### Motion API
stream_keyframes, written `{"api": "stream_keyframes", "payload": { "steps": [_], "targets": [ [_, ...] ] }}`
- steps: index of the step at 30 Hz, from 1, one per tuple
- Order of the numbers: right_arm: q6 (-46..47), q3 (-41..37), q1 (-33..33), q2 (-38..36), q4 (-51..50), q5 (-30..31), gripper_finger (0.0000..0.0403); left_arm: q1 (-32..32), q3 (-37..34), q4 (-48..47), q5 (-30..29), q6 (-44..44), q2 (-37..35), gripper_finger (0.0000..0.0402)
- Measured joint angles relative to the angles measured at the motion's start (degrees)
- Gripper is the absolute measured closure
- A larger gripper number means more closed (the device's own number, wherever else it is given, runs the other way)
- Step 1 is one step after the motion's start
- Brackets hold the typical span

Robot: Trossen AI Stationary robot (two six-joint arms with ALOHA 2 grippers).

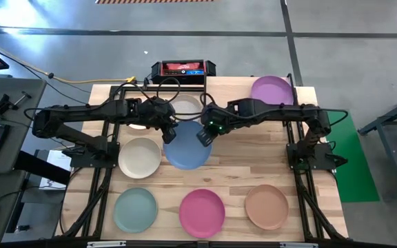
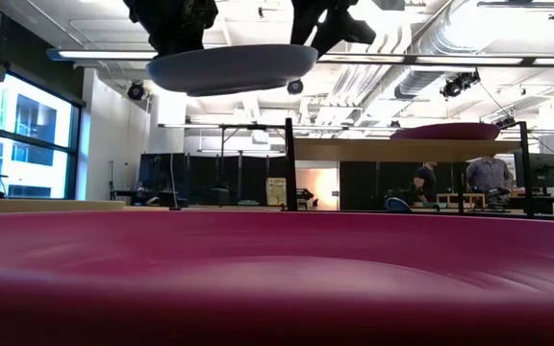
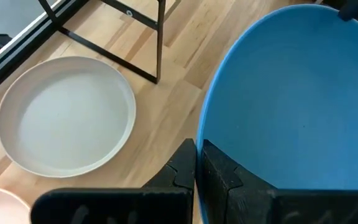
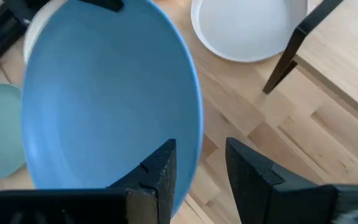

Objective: Place and stack plates onto a shelf
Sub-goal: Stack the blue plate on top of the purple plate on the shelf

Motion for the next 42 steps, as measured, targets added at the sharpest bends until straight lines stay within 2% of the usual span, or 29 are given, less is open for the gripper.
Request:
{"api": "stream_keyframes", "payload": {
  "steps": [13, 16, 22, 35, 42],
  "targets": [
    [2.0, 0.0, 0.2, 2.9, 0.3, -2.3, 0.0292, 0.0, 0.0, 1.2, 0.0, 0.1, 0.0, 0.0401],
    [2.7, 0.0, 0.2, 2.9, 0.1, -2.4, 0.0316, 0.0, 0.0, 1.2, 0.0, 0.2, 0.0, 0.0401],
    [3.9, 0.0, 0.1, 2.9, -0.3, -2.4, 0.0395, -0.1, 0.0, 1.0, -0.1, 0.6, 0.0, 0.0401],
    [8.9, 0.0, 0.2, 2.9, -1.7, -3.1, 0.0402, -0.1, 0.0, 1.9, 1.7, 0.5, 0.0, 0.0377],
    [11.2, 0.0, 0.2, 2.9, -4.5, -3.5, 0.0402, 0.0, 0.0, 2.3, 4.1, 1.5, 0.0, 0.0349]
  ]
}}
